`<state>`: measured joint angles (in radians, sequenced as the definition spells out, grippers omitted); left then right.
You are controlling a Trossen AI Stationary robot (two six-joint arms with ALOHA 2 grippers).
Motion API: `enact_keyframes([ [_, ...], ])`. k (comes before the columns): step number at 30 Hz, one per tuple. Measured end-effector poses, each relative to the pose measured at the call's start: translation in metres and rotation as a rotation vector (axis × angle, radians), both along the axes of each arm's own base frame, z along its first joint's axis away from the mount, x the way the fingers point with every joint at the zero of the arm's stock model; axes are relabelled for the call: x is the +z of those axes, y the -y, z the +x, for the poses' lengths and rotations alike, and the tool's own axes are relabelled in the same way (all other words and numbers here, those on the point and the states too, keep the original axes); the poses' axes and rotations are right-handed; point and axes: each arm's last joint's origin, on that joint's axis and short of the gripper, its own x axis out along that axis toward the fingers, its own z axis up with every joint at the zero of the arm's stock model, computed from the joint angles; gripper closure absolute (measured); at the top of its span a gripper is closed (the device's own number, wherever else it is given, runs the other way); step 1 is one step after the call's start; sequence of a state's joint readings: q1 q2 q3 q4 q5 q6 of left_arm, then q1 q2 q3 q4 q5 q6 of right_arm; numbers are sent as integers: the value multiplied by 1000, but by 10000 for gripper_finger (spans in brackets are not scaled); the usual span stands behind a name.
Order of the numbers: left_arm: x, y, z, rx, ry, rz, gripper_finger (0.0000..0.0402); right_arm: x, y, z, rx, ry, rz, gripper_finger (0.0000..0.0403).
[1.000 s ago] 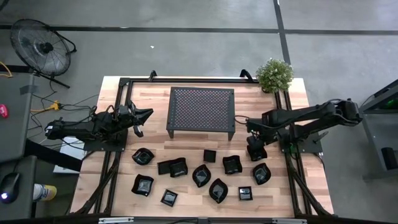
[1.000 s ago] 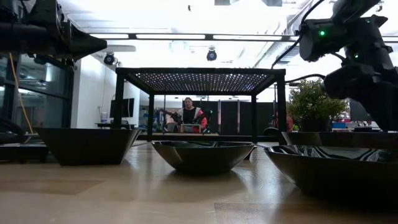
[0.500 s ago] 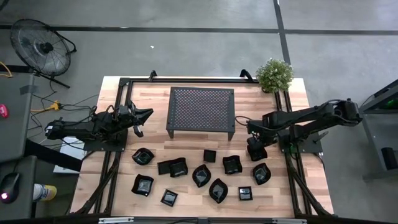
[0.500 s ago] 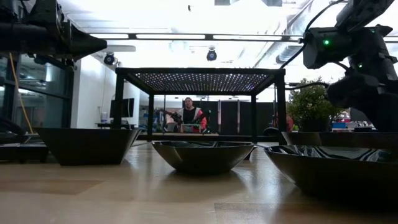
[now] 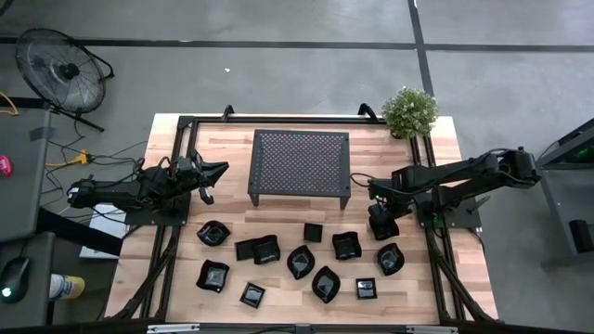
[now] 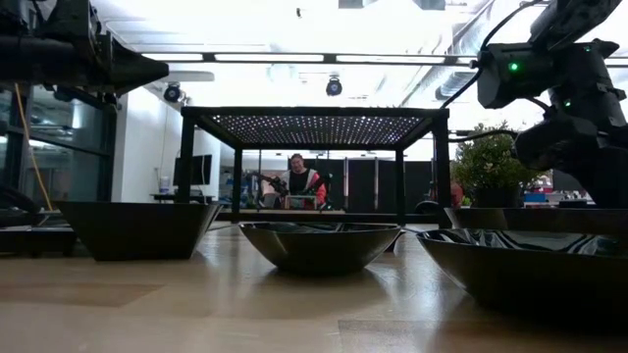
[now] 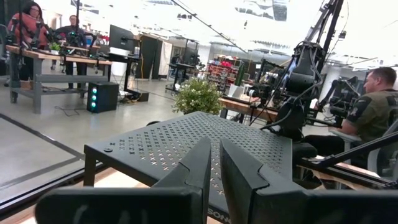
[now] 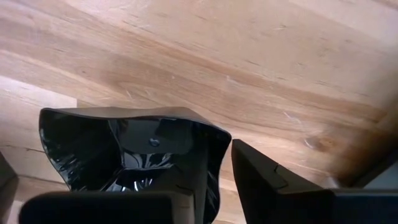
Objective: Pick & Place Mini shaped plates
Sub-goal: Put the black distorted square plate on the shelf
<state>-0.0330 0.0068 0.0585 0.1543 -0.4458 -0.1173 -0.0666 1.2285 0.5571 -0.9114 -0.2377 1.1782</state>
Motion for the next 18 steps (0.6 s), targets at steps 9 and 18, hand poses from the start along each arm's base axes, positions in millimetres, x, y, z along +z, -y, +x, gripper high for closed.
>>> enact_keyframes([
  [9, 0, 0, 0, 0, 0, 0, 369, 0, 0, 0, 0, 1, 3, 373],
  [18, 0, 0, 0, 0, 0, 0, 369, 2, -1, 0, 0, 14, 21, 399],
])
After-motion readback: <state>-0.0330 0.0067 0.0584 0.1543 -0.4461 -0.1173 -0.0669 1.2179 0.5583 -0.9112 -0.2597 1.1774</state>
